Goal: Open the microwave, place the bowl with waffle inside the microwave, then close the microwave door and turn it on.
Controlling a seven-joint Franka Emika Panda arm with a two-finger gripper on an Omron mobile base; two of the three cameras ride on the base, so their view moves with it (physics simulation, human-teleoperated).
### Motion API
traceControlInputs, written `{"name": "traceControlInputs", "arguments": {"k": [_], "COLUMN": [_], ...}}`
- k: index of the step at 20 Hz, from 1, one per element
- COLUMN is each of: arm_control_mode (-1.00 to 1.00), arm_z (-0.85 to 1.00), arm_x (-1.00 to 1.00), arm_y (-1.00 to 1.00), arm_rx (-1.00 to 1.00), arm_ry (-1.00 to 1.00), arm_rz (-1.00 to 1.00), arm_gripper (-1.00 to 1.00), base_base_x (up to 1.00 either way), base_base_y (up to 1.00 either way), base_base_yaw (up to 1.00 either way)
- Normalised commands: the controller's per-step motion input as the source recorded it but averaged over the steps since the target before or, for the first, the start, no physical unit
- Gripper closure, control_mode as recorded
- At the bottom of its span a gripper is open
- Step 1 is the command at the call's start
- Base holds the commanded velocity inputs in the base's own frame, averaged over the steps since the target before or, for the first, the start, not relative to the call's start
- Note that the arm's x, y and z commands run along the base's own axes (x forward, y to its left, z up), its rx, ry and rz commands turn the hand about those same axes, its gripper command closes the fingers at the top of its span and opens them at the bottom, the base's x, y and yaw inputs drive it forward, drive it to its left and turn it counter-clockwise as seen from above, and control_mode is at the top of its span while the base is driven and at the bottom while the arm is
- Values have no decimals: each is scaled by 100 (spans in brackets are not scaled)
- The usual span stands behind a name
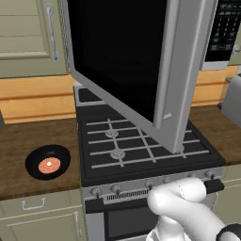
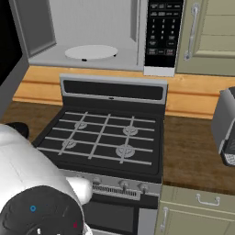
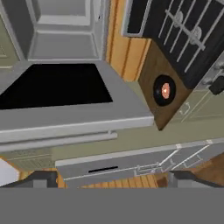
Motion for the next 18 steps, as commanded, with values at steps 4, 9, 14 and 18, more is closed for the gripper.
{"name": "traceControlInputs", "arguments": {"k": [4,9,14,18], "arm_control_mode": [-100,-100,-100,-100], "arm_z": [-39,-58,-46,-2], "arm_x": [81,100,87,88], "arm_y": [-8,9,35,44], "arm_rx": [46,22,1,0], "arm_ry": [11,0,-3,-1], "arm_rz": [33,23,16,10], "arm_gripper": [-100,-100,-100,-100], "base_base_x": [0,0,0,0], "base_base_y": [0,0,0,0], "base_base_yaw": [0,0,0,0]}}
